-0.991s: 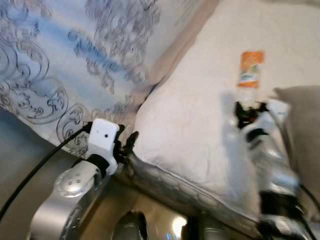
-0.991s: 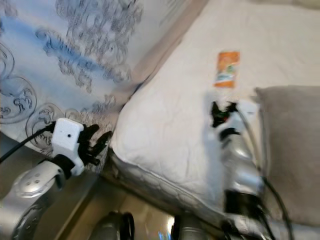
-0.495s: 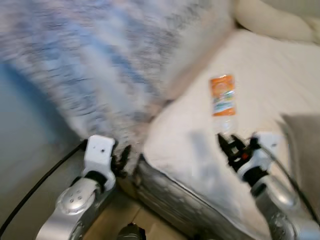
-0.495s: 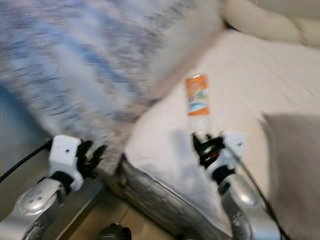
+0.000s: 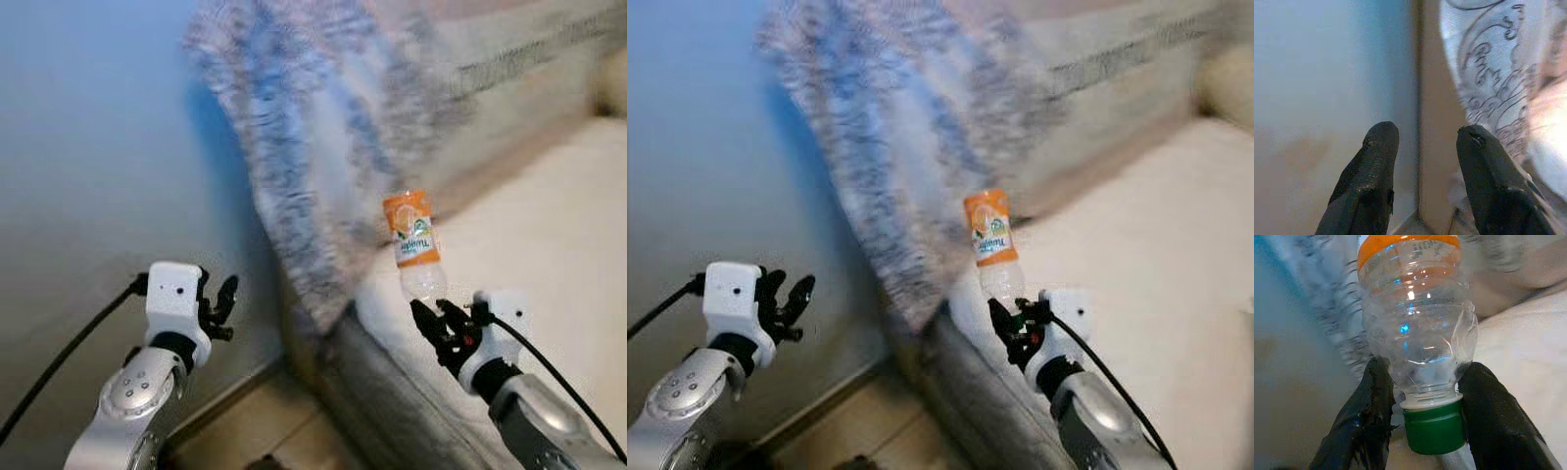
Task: Clean up the room
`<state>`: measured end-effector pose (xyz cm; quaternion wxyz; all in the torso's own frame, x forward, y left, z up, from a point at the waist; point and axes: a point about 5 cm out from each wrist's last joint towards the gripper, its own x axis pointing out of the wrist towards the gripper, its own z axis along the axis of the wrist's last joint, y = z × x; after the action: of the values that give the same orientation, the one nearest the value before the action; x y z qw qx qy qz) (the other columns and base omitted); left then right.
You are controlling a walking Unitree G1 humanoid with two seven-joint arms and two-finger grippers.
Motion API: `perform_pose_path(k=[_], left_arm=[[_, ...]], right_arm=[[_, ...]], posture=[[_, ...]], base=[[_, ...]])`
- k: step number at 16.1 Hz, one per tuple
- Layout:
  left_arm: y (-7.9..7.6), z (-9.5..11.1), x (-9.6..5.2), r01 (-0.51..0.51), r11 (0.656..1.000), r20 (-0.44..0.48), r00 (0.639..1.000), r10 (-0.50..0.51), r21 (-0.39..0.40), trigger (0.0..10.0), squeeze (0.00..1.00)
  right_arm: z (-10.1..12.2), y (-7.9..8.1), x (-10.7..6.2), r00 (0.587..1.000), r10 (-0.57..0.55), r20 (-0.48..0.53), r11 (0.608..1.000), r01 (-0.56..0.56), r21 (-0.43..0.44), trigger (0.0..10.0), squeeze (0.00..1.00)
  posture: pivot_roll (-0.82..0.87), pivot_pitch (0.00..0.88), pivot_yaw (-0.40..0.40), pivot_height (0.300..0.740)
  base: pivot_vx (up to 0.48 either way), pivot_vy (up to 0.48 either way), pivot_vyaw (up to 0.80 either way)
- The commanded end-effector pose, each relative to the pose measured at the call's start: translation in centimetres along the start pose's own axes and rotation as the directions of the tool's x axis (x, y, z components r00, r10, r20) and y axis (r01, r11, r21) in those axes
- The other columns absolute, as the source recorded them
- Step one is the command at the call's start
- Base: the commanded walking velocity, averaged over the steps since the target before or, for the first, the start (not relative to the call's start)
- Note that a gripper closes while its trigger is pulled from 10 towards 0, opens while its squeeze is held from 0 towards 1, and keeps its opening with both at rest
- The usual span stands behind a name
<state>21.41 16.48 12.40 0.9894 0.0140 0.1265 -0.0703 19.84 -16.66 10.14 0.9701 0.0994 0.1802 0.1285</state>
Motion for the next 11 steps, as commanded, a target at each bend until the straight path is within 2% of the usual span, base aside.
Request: perform_pose_path(k=[1, 4, 7, 8, 11], left_arm=[[0.1, 0.2, 0.1, 0.005, 1.000, 0.011, 1.000, -0.005, 0.020, 10.0, 0.00], [1.0, -0.3, 1.1, -0.042, 0.997, 0.010, 0.999, 0.041, 0.058, 10.0, 0.00], [0.7, -0.3, 0.5, -0.038, 0.998, 0.011, 0.999, 0.037, 0.052, 10.0, 0.00], [0.8, -0.5, 0.4, -0.047, 0.997, 0.010, 0.999, 0.046, 0.056, 10.0, 0.00], [0.6, -1.0, 0.6, -0.045, 0.992, -0.012, 0.999, 0.047, 0.117, 10.0, 0.00]], right_arm=[[0.0, -0.3, 0.0, 1.000, 0.000, -0.003, 1.000, 0.000, 0.001, 10.0, 0.00], [-0.2, -0.5, 0.2, 0.995, 0.084, -0.045, 0.995, -0.086, -0.052, 10.0, 0.00], [-0.6, -0.6, -0.5, 0.980, 0.177, -0.091, 0.980, -0.184, -0.071, 10.0, 0.00], [-1.0, -0.7, -0.7, 0.970, 0.210, -0.121, 0.970, -0.223, -0.101, 10.0, 0.00], [-1.8, -1.0, 0.1, 0.971, 0.160, -0.180, 0.972, -0.187, -0.143, 10.0, 0.00]], posture=[[-0.04, 0.000, 0.088, 0.740], [-0.04, 0.000, 0.072, 0.740], [-0.03, 0.000, 0.070, 0.740], [-0.03, 0.000, 0.080, 0.740], [-0.02, 0.000, 0.064, 0.740]], base=[[0.000, 0.000, 0.80], [0.000, 0.000, 0.80], [0.000, 0.000, 0.80], [0.000, 0.000, 0.80], [0.000, 0.000, 0.80]])
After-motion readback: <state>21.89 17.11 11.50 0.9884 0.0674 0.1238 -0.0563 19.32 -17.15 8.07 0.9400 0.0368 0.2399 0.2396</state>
